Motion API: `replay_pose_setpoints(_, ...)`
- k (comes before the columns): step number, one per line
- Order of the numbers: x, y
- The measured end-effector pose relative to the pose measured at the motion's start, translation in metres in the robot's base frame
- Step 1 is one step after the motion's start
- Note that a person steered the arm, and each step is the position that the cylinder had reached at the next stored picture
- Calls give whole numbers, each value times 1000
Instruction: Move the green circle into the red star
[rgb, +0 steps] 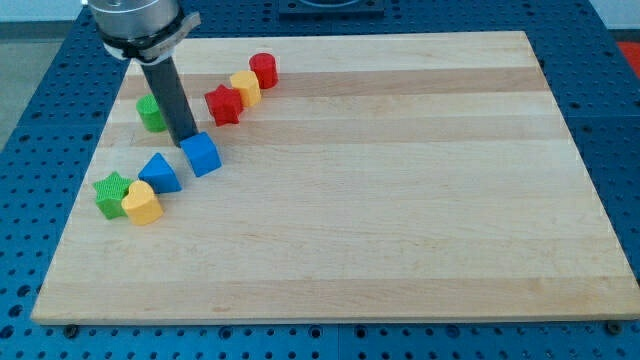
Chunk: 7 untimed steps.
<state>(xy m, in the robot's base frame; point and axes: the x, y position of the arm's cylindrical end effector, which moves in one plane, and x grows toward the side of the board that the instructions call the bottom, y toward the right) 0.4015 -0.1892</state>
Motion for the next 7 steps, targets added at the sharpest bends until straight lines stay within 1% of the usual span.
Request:
replay_pose_setpoints(1, -6, -31)
replay_pose_setpoints(2, -7, -86)
replay_pose_setpoints(3, -8, -116)
replay_pose_setpoints(4, -37, -86)
replay_pose_setpoints(5, -57, -25)
replay_pose_setpoints(6, -59, -15)
replay_pose_setpoints(7, -70, -23)
